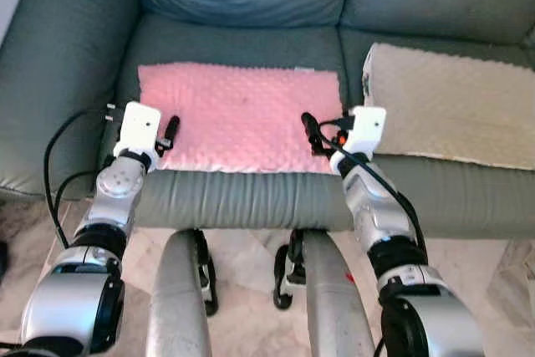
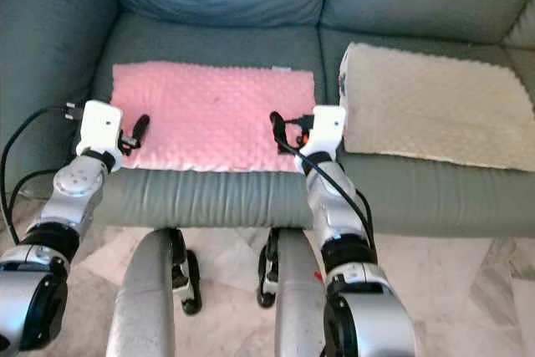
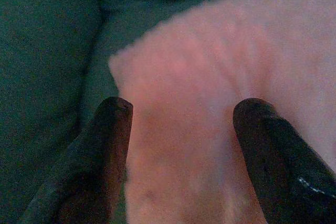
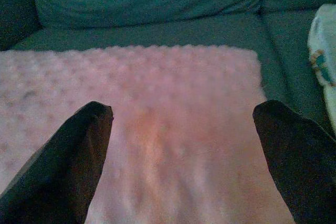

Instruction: Move the pillow to the sofa

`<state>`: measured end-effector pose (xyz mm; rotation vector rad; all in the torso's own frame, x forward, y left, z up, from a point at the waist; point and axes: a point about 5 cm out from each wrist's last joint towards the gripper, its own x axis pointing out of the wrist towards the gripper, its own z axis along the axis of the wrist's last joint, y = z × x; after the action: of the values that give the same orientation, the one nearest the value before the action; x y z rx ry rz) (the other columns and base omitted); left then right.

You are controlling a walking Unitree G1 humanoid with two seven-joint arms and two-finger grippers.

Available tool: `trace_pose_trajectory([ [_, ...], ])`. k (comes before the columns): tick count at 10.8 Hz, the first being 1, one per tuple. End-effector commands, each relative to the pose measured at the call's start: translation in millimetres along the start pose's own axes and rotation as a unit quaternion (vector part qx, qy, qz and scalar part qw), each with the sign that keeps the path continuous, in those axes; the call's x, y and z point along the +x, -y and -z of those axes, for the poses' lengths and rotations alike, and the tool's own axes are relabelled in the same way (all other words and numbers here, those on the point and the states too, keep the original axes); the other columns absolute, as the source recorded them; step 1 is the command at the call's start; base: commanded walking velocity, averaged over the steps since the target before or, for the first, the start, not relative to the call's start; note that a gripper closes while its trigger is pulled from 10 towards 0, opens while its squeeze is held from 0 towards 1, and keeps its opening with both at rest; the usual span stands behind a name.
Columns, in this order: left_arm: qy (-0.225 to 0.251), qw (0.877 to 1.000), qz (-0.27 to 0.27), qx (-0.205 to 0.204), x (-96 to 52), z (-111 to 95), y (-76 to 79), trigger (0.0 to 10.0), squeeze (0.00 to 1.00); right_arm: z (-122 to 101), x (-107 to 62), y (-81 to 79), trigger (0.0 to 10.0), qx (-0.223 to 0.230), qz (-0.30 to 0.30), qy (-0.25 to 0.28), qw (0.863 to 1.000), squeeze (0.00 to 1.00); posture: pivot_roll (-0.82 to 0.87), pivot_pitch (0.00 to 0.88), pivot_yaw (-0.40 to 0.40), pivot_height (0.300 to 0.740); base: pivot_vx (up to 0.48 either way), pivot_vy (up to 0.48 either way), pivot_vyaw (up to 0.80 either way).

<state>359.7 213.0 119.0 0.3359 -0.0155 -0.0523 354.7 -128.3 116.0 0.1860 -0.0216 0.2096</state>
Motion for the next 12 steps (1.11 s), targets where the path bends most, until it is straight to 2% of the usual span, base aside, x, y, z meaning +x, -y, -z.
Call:
trace_pose_trajectory([
  [1,0.019,0.999,-0.023,-0.013,-2.4,-3,-4.9,10.0,0.0,-3,-5.1,5.8,10.0,-0.008,0.017,0.012,1.0,1.0,0.0,0.192,-0.064,0.636,0.0,0.0,0.0],
  [4,0.04,0.998,-0.033,-0.027,-6.8,-8,-4.9,10.0,0.0,-5,-9.3,5.8,10.0,-0.012,0.025,0.016,0.999,1.0,0.0,0.158,-0.052,0.636,0.0,0.0,0.0],
  [7,0.03,0.997,-0.035,-0.057,-29.0,7,-1.1,10.0,0.0,5,-25.9,5.3,10.0,-0.001,0.028,0.006,1.0,1.0,0.02,0.092,-0.043,0.636,0.0,0.0,0.0],
  [8,0.022,0.997,-0.027,-0.072,-40.2,16,4.7,10.0,0.0,7,-36.4,3.1,10.0,-0.007,0.013,0.019,1.0,0.39,0.03,0.06,-0.045,0.636,0.0,0.0,0.0],
  [9,0.014,0.997,-0.007,-0.072,-46.7,22,9.6,10.0,0.0,11,-41.3,5.0,10.0,0.003,0.025,0.009,1.0,0.0,0.02,0.046,-0.045,0.651,0.0,0.0,0.0],
  [10,-0.008,0.997,-0.016,-0.078,-50.9,32,4.9,10.0,0.0,17,-47.9,9.2,10.0,0.015,0.036,-0.003,0.999,0.0,0.01,0.027,-0.044,0.666,0.0,0.0,0.0],
  [12,-0.018,0.996,-0.024,-0.08,-44.0,31,8.0,10.0,0.0,17,-51.6,15.6,10.0,0.007,0.038,-0.013,0.999,0.0,0.01,0.001,-0.048,0.711,0.0,0.0,0.0],
])
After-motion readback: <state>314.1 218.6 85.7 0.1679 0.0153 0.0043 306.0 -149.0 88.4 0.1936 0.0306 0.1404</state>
